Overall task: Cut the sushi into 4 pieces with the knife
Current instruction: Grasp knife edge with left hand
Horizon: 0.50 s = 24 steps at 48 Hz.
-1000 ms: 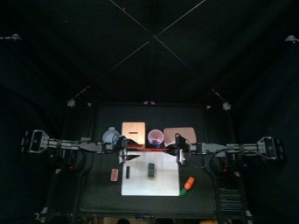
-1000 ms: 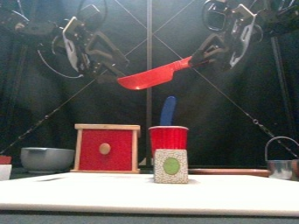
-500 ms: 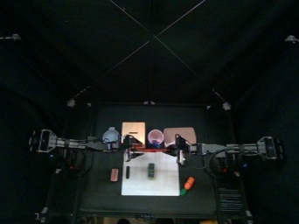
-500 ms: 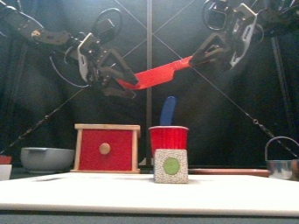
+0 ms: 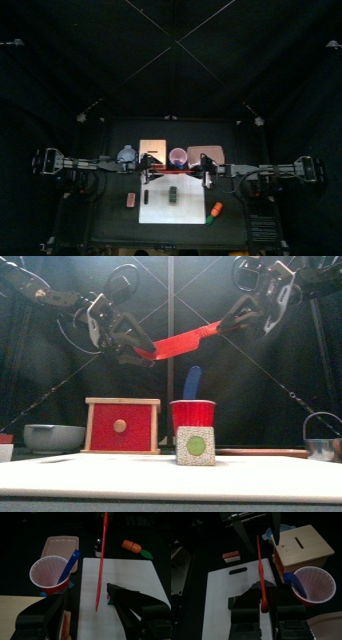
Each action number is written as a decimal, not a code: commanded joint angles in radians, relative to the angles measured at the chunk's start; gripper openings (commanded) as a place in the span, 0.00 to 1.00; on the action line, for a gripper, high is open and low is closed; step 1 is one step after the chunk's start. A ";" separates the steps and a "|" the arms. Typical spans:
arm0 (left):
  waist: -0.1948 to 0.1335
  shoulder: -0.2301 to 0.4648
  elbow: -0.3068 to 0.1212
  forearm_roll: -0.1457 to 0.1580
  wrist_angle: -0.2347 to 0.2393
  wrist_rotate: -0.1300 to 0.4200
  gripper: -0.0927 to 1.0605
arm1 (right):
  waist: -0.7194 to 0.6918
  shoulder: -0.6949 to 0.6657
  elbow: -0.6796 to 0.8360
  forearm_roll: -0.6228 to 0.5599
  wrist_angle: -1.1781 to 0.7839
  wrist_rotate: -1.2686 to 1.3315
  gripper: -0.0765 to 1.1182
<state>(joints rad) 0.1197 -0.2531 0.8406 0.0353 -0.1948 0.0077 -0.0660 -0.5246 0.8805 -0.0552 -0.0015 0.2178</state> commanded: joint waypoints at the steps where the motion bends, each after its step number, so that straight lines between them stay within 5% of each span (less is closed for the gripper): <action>1: -0.002 -0.009 -0.021 0.017 -0.003 -0.002 0.82 | 0.002 -0.008 -0.012 0.000 -0.009 0.002 0.27; 14: -0.005 -0.009 -0.021 0.052 -0.003 -0.002 0.50 | 0.002 -0.003 -0.011 0.011 -0.003 0.005 0.27; 24: -0.008 -0.011 -0.005 0.074 -0.005 -0.003 0.35 | -0.003 0.025 -0.034 0.046 0.078 0.003 0.27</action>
<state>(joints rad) 0.1074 -0.2546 0.8468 0.1043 -0.1917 0.0077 -0.0690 -0.5047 0.8759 -0.0230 0.0491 0.2148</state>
